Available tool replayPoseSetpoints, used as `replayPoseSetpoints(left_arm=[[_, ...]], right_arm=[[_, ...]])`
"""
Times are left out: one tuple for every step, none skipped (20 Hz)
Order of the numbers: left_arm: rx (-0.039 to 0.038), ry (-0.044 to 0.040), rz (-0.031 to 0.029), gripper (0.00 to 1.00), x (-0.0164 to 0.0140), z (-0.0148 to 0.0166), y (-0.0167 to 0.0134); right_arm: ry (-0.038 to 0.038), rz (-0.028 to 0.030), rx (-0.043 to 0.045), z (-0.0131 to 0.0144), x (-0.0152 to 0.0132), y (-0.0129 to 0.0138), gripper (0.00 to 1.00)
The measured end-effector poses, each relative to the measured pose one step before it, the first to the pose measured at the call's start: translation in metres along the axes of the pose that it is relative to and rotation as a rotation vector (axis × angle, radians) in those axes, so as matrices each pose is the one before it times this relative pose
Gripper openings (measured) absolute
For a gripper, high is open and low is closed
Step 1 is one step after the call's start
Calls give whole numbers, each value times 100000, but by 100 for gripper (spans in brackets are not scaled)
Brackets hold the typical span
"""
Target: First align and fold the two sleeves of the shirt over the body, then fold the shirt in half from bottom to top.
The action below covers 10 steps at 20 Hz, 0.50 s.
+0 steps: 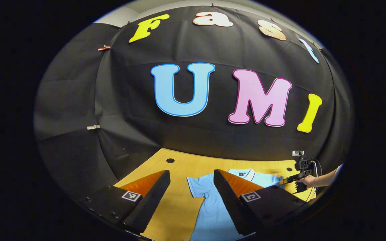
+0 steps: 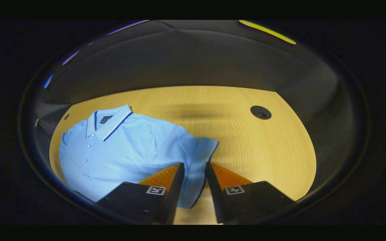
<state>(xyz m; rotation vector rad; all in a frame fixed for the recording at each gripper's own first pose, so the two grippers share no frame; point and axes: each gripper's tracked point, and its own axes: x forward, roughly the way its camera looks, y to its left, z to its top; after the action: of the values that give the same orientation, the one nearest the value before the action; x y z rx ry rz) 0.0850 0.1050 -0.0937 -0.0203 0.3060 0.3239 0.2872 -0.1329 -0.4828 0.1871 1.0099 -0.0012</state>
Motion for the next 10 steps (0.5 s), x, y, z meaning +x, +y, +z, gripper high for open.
replayPoseSetpoints(left_arm=[[1021,-84,-468,93,-57,-58,-88],[836,73,-574,93,-60,84,-85],[735,98,-486,93,-86,-44,-93],[547,143,-252,93,-35,61,8],[298,282,-153,93,1,-125,-36],[34,86,112,93,-43,30,36],[-124,85,128,93,-55,-68,122],[2,-13,158,93,-114,39,68],[183,-298,451,93,-266,-89,238],[152,-210,374,93,-337,48,293]], right_arm=[[177,582,1720,-5,57,349,29],[25,427,1189,58,119,64,29],[-866,-30,447,240,32,-89,17],[701,-739,2095,-49,-284,124,15],[-118,50,1144,8,384,241,5],[403,336,-302,-59,-192,198,3],[-125,205,-1371,5,-20,305,0],[-1226,756,-1218,246,-257,305,0],[-1877,1202,-782,607,-464,673,0],[-2394,1449,-353,729,-462,876,5]])
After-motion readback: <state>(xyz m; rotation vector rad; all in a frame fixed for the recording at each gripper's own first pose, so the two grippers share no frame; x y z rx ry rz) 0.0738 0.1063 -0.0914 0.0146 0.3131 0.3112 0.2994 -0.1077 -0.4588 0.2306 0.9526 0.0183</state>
